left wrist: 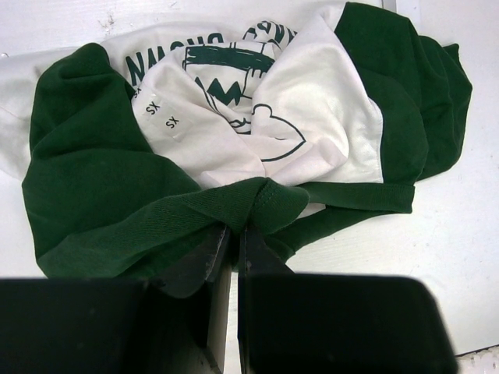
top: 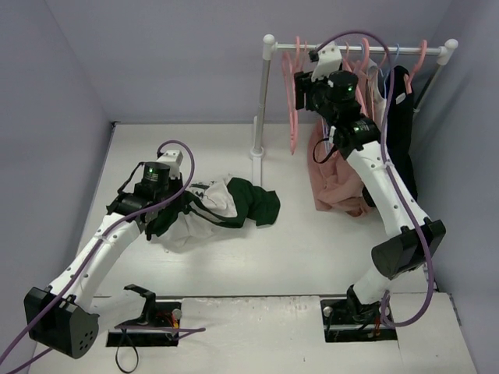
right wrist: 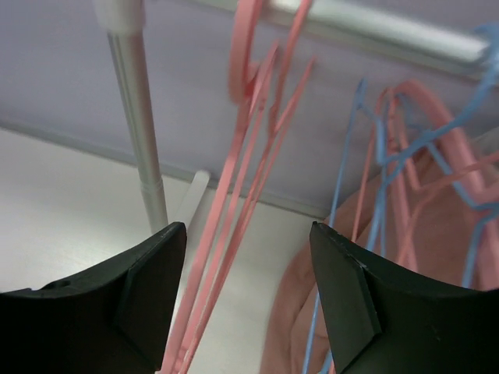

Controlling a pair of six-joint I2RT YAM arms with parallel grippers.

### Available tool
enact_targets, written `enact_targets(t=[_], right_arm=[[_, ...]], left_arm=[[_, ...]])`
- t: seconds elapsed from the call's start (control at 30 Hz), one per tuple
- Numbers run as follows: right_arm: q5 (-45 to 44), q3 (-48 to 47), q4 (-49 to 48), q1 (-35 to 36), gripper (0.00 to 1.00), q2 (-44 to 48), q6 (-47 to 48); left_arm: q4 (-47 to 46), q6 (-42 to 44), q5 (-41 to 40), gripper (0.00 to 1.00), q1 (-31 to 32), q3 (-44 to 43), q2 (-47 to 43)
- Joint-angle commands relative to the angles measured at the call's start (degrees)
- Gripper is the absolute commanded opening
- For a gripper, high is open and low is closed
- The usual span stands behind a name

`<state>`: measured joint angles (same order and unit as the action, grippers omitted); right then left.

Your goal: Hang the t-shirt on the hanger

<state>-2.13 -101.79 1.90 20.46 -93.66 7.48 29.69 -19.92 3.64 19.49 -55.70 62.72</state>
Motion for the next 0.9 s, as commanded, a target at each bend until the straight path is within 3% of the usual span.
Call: enact_targets(t=[0.0,0.1,0.17,0.87], right_arm=[[-3.41,-3.95,-4.8,-1.81,0.57,3.46,-2.38],[-2.38,-4.24,-4.83,-2.89,0.45,1.94,-4.19],[-1.99,-4.49,-5.08,-2.97,0.42,0.98,-5.38],[-0.49,-4.75,-9.25,-2.97,0.42,-7.35,-11.07]], left_arm=[[-2.09,0.41,0.4,0.0,-0.33,-0.81,-1.11],[-2.01,0.31,0.42,0.0,-0.33,-0.81,-1.0],[-1.97,0.24,0.49,0.0,-0.33,-0.81,-0.86],[-1.42,0.3,0.05,0.0,-0.33,-0.87,-0.44]])
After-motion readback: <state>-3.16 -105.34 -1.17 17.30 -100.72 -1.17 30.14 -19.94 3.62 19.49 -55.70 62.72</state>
